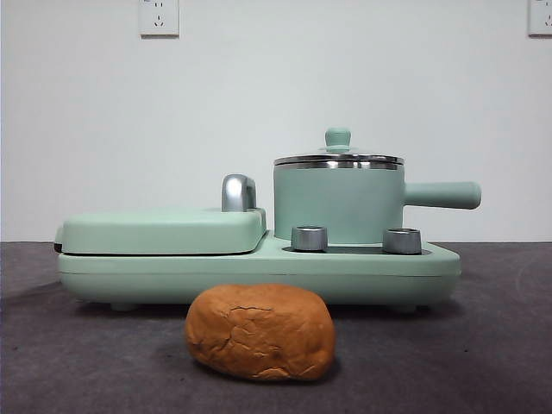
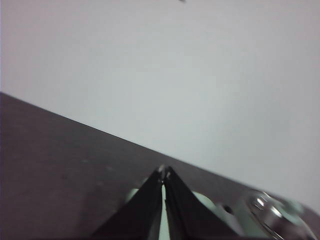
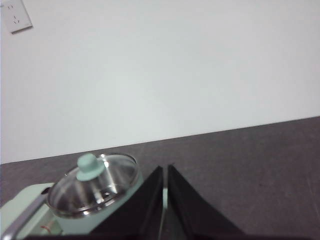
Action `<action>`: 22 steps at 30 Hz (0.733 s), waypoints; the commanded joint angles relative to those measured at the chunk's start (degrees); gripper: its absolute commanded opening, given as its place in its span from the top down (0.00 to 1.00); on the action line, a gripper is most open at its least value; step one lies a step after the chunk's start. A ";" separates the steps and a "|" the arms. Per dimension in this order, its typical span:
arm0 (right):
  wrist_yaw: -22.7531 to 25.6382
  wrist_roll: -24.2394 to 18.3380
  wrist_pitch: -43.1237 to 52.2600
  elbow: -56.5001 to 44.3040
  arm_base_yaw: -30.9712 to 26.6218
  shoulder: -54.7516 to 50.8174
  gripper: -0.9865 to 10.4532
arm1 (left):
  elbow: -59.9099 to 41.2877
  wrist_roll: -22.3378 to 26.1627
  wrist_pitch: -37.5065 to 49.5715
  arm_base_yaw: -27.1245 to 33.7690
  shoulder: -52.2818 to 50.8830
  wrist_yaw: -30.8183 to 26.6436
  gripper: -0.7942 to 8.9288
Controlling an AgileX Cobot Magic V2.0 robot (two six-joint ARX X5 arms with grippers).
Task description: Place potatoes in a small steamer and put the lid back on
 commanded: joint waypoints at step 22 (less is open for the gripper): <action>-15.30 -35.95 -12.31 23.26 3.08 33.62 0.90 | 34.05 51.80 -17.64 -6.67 40.74 26.97 0.91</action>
